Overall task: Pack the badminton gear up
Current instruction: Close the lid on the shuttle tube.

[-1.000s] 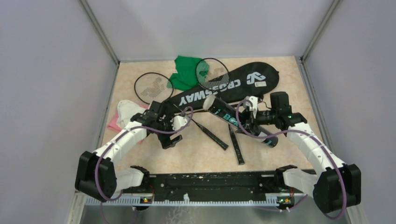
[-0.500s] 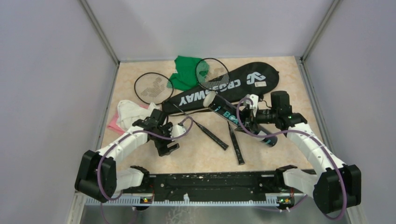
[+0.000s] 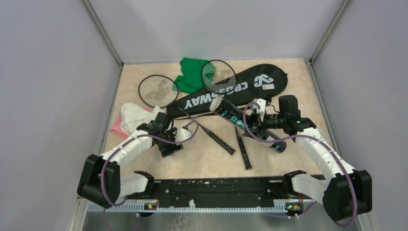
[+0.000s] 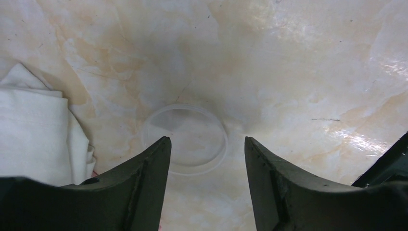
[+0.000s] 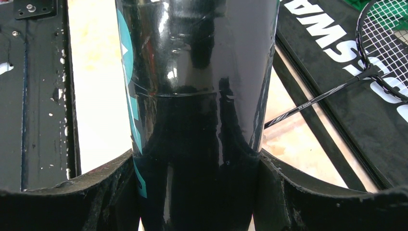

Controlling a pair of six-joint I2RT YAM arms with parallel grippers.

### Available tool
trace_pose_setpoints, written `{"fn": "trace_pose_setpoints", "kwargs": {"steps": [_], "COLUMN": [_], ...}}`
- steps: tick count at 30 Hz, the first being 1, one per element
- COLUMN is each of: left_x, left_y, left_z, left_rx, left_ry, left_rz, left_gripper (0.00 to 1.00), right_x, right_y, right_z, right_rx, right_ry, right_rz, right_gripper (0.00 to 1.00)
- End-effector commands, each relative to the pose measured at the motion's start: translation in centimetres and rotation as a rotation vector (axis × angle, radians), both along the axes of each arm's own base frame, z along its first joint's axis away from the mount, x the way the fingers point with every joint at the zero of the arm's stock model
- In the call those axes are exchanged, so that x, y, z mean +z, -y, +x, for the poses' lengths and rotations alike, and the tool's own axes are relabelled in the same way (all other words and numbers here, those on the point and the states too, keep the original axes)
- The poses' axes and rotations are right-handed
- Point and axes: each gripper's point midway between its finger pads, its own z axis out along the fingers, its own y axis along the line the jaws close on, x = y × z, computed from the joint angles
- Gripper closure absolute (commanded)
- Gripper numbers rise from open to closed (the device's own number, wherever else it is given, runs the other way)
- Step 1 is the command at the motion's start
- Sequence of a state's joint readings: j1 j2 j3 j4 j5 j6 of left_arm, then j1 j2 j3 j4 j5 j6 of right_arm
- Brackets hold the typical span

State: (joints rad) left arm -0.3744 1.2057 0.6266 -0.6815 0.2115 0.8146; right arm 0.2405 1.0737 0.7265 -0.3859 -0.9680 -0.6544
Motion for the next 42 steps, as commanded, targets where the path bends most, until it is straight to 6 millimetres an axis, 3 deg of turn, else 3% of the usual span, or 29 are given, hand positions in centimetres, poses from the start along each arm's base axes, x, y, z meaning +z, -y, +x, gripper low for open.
{"fn": "trace_pose_setpoints", "kwargs": {"steps": [1, 14, 24, 33, 42], "left_x": [-0.5, -2.2, -2.4, 0.4, 4.3], "left_y": [-0.4, -1.2, -1.5, 0.9, 3.3], "left_z": [0.5, -0.8, -1.1, -1.1, -0.3], "left_rx": [0.006, 0.008, 0.011, -0.009, -0.020], "left_ry": [0.018, -0.011, -0.019, -0.022, 0.010], "left_rz": [0.021, 0.049, 0.062, -0.068, -0.196], "left_gripper": [0.39, 0.54, 0.76, 1.00, 1.00], "right_x": [1.6, 1.4, 1.4, 1.3, 1.2], "right_y": [-0.6, -0.5, -0.5, -0.4, -0.4], "right_z": [0.0, 0.0, 0.0, 0.0, 0.0], "right_rx": [0.035, 0.033, 0.031, 0.026, 0.024], "right_ry": [0.081, 0.081, 0.079, 0.083, 0.078], "right_rz": [0.028, 0.022, 0.021, 0.018, 0.018], "right_gripper": [0.66, 0.66, 0.66, 0.66, 0.66]}}
